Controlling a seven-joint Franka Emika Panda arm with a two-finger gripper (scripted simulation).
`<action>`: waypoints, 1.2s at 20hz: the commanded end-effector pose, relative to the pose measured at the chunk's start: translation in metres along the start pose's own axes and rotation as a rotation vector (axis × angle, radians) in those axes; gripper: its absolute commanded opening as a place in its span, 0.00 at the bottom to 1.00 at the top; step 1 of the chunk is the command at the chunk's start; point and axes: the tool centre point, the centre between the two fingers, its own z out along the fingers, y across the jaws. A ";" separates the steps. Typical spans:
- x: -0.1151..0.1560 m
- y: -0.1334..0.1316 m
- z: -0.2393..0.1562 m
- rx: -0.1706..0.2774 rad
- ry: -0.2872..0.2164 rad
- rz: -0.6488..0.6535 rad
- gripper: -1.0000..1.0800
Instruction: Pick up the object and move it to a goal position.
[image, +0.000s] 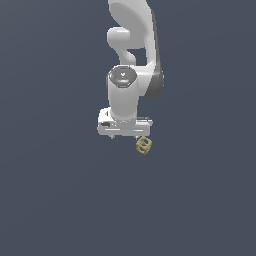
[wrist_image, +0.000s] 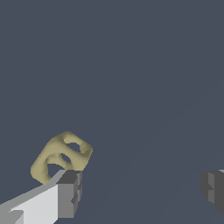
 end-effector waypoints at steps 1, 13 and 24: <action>0.000 0.000 0.000 0.000 0.000 0.000 0.96; -0.004 0.019 0.012 0.006 -0.037 0.022 0.96; -0.006 0.002 0.020 0.006 -0.027 0.105 0.96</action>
